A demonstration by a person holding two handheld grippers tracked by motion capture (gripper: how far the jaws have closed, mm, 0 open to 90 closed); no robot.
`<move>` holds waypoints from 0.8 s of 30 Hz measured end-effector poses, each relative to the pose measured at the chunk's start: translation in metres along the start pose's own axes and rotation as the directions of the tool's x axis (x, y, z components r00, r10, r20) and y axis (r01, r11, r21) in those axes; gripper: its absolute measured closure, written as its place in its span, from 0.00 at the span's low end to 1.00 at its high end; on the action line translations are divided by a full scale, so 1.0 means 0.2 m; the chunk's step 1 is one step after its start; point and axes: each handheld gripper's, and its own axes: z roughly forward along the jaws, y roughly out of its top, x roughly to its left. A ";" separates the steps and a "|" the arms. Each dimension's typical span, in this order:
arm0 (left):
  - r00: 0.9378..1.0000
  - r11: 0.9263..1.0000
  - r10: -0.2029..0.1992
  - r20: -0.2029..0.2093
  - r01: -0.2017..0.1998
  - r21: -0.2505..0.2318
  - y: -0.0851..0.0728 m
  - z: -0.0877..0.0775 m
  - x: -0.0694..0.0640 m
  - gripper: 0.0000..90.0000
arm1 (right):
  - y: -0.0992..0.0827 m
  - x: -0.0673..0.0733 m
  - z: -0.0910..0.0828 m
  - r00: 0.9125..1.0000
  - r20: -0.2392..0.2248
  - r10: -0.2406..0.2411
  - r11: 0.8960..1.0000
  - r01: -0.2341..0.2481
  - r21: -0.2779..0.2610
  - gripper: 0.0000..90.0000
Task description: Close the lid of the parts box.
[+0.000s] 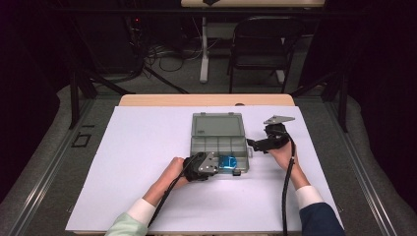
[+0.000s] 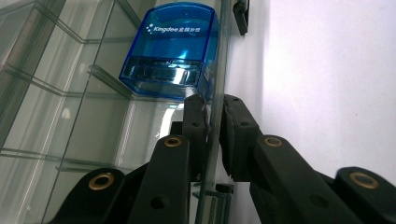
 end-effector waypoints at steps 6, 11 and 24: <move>1.000 1.000 0.000 0.001 0.000 -0.001 0.00 0.00 0.00 0.90 | 0.02 -0.02 0.04 1.000 -0.007 -0.026 1.000 0.026 0.005 0.08; 1.000 1.000 0.000 0.001 0.000 0.000 0.00 0.00 0.00 0.90 | 0.05 -0.04 0.07 0.999 -0.006 -0.033 0.999 0.033 0.010 0.18; 1.000 1.000 -0.003 0.001 0.003 -0.005 0.00 0.01 0.00 0.90 | 0.06 -0.06 0.18 0.998 -0.009 -0.058 0.995 0.059 0.079 0.81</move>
